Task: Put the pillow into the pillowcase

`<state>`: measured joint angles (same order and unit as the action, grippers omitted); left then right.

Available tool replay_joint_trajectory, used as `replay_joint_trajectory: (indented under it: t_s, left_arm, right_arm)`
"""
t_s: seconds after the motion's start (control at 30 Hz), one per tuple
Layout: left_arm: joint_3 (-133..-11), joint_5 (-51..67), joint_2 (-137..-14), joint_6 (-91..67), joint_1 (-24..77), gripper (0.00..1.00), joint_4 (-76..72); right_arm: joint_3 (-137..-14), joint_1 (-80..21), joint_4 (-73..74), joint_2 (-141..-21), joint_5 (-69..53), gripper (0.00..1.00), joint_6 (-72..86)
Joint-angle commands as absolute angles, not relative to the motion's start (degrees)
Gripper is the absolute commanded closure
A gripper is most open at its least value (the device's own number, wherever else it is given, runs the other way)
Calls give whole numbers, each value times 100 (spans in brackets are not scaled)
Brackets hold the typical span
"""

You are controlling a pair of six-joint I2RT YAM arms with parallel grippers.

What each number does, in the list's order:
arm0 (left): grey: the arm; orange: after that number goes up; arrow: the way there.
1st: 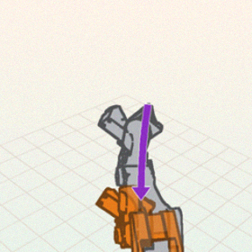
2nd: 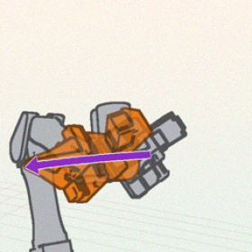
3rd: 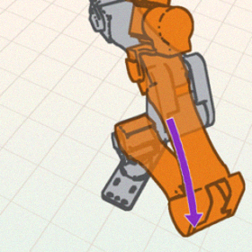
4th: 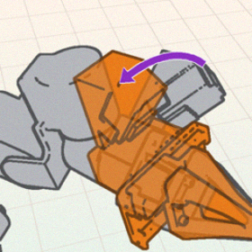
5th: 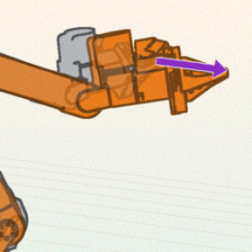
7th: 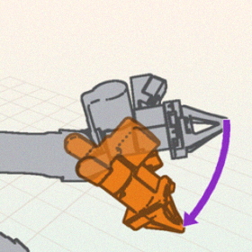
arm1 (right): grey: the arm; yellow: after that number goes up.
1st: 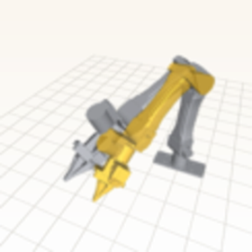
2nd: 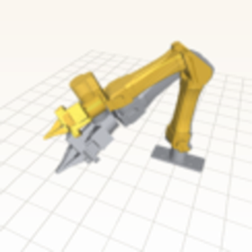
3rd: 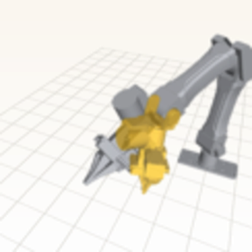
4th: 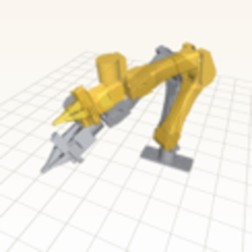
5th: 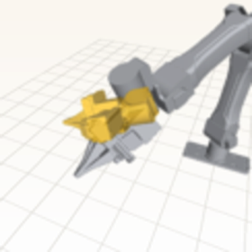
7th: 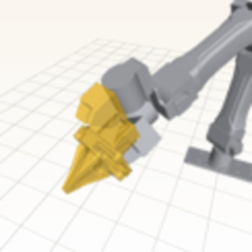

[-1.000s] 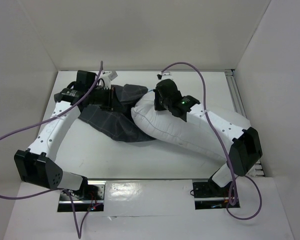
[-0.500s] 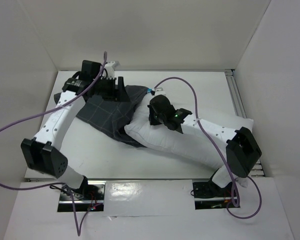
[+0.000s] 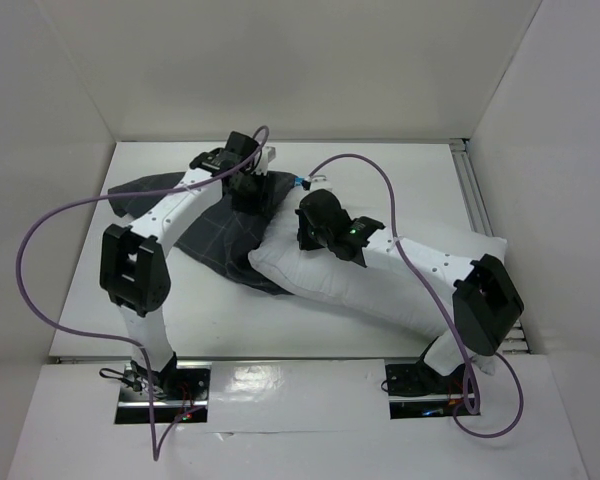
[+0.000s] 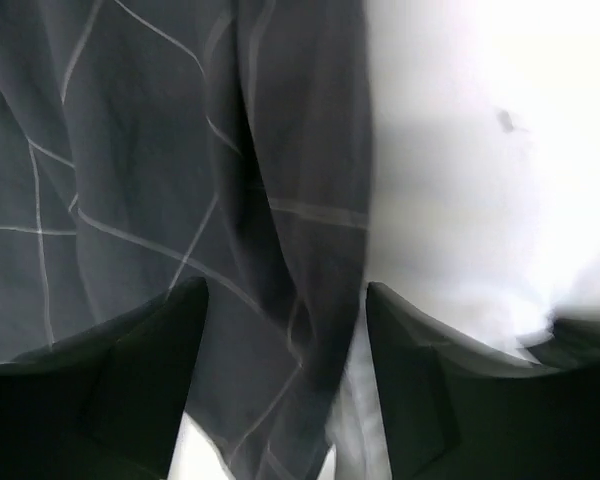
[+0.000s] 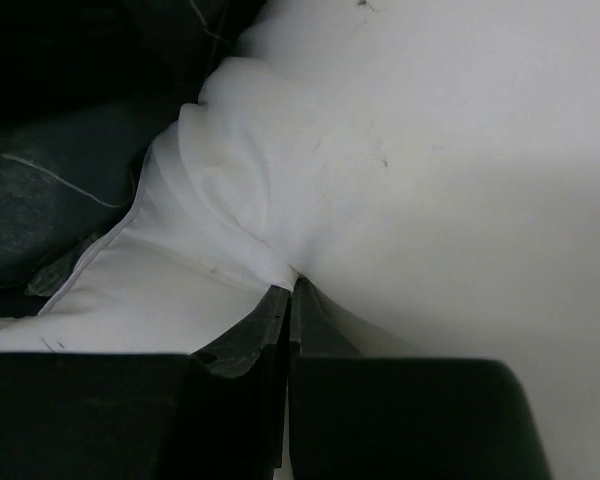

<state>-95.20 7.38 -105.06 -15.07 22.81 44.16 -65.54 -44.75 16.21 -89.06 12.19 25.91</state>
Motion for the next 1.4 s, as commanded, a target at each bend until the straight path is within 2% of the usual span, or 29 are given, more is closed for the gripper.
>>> replay_joint_trajectory:
  t_s: [0.0, 0.03, 0.07, 0.43, 0.67, 0.83, 0.9, 1.0, 1.1, 1.23, 1.37]
  left_arm:
    - [-10087, 545, -10933, -1459, 2241, 60, 4403]
    - [-10246, 667, -10994, -1563, 2241, 90, 4403]
    - [-10509, 746, -10995, -1617, 2241, 100, 4482]
    - [-11689, 1749, -10872, -2126, 2241, 100, 4289]
    - [-11812, 1688, -11065, -2373, 2241, 100, 4166]
    - [-11883, 2442, -11127, -2207, 2302, 100, 4166]
    - [-11542, 2732, -10803, -2153, 2364, 100, 4228]
    - [-10830, 2733, -10294, -2022, 2364, 100, 4228]
    - [-10277, 2681, -9669, -2021, 2416, 100, 4280]
    - [-9976, 2566, -9343, -1969, 2417, 100, 4395]
    - [-10099, 2637, -9396, -1969, 2417, 100, 4474]
  right_arm:
    - [-6442, -4412, 1898, -8868, 1494, 100, 2496]
    - [-6442, -4412, 1898, -8868, 1494, 100, 2496]
    - [-6442, -4412, 1951, -8816, 1494, 100, 2444]
    - [-6328, -4622, 2021, -8438, 1222, 100, 2443]
    - [-6381, -5228, 2697, -7850, 1459, 100, 2602]
    - [-6433, -5300, 2717, -7673, 1564, 100, 2401]
    - [-6695, -5300, 2664, -7856, 1922, 100, 2181]
    - [-6916, -5002, 2462, -8172, 2040, 100, 1680]
    - [-6978, -4370, 2013, -8374, 1375, 100, 1406]
    - [-7118, -3710, 1741, -8683, 784, 100, 1354]
    - [-7303, -3656, 1827, -9061, 1185, 100, 1747]
